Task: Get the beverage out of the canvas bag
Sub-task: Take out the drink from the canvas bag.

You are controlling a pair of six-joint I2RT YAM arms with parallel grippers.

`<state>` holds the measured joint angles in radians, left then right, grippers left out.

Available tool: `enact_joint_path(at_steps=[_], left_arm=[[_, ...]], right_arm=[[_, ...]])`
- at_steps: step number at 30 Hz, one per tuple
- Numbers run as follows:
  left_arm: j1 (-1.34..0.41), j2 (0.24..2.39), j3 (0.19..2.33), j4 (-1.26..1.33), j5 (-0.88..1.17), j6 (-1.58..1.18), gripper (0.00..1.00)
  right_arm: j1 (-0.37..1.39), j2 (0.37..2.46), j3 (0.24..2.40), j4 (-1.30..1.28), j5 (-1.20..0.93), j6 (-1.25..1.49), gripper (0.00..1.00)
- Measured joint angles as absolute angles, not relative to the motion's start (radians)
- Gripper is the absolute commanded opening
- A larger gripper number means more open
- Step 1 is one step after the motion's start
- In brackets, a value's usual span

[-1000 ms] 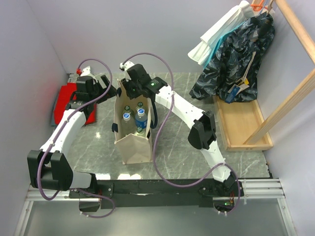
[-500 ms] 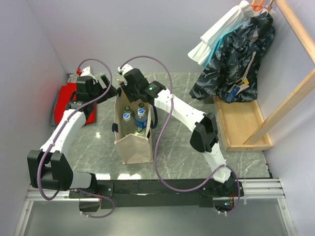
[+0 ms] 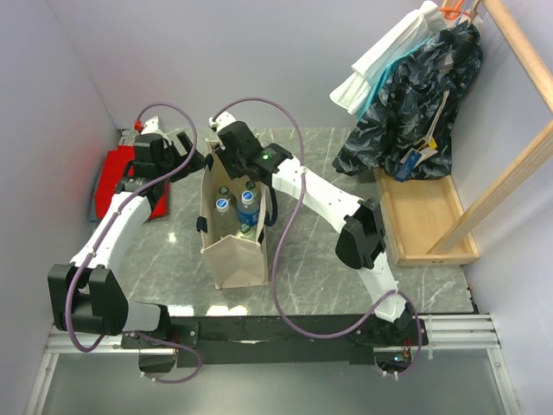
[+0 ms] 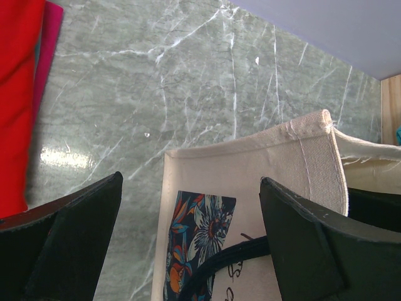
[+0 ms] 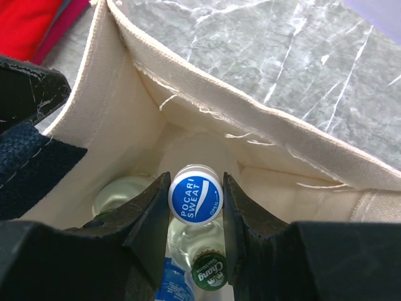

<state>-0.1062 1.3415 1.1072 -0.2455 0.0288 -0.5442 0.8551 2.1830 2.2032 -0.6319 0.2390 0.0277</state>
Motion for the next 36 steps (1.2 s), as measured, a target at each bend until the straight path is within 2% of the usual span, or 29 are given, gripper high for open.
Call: enact_joint_path(at_steps=[36], left_arm=[[-0.108,1.299,1.107,-0.327,-0.174,-0.625,0.96]], right_arm=[[0.891,1.972,2.226,-0.678,0.276,-0.064,0.0]])
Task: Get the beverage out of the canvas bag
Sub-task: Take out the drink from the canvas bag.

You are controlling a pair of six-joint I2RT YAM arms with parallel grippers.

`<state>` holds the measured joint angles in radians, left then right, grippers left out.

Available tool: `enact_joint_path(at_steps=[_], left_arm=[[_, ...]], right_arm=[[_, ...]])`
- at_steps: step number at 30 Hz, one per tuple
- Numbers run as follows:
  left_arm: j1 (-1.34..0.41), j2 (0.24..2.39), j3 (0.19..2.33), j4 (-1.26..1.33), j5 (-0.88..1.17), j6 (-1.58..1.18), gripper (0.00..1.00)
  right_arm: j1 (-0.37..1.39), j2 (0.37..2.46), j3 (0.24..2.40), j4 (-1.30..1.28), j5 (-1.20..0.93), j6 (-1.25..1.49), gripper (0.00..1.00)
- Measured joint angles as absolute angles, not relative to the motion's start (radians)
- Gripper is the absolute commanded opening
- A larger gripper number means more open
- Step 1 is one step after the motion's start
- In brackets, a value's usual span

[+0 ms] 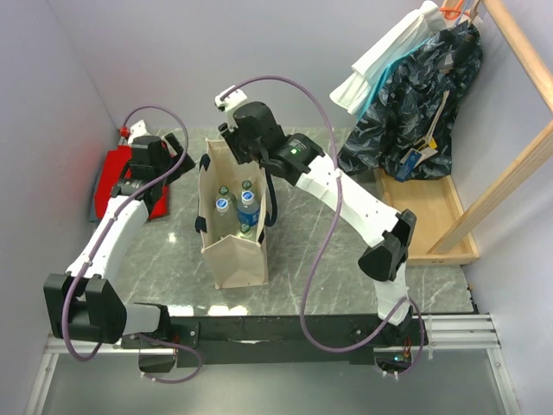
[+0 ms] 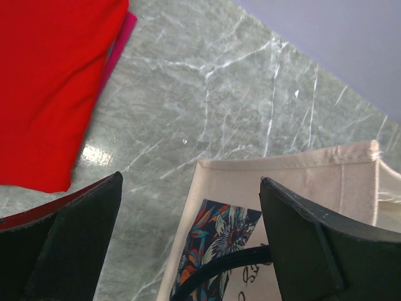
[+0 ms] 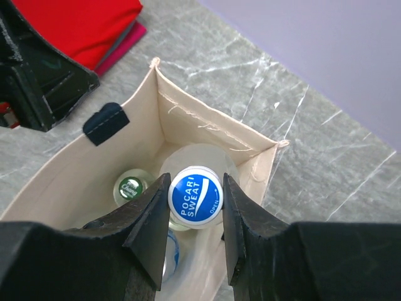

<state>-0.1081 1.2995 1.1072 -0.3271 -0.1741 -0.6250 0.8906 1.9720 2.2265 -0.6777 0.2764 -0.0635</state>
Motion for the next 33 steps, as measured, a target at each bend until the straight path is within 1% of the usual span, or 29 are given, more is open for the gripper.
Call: enact_joint_path(at_steps=[16,33], left_arm=[[-0.108,1.244,1.089,-0.33,-0.213,-0.656,0.96],[-0.108,1.225,1.075,-0.327,-0.215,-0.655,0.96]], right_arm=[[0.943,1.882,2.226,-0.692,0.325,-0.097,0.0],[1.032,1.67,2.181,-0.666,0.448,-0.144,0.0]])
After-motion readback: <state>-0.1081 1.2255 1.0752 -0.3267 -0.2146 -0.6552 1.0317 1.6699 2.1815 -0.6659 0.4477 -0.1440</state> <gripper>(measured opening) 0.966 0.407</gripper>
